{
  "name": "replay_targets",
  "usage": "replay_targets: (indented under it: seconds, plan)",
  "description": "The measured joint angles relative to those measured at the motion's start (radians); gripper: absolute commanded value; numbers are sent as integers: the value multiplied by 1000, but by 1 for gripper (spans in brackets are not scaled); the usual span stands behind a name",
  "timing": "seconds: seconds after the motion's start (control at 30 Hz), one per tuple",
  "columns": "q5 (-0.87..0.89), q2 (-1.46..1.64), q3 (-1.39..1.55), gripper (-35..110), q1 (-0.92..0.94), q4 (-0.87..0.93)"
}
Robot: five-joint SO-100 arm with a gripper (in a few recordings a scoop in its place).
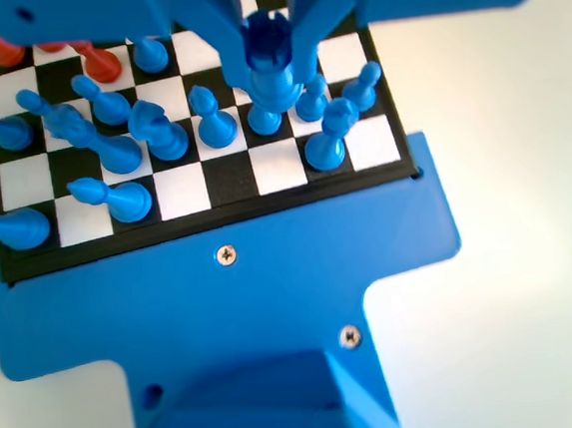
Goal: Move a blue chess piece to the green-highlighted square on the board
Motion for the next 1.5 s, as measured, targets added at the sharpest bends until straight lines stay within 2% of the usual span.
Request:
replay_targets:
  seconds: [0.13, 0.5, 0.7, 0.97, 1.5]
  plan:
    - [104, 0, -9, 1, 0, -9]
    - [560, 0, -23, 1, -11, -34]
    - [703, 0, 23, 1, -40, -95]
    - [746, 0, 186, 1, -86, -215]
    - [706, -84, 230, 1, -34, -376]
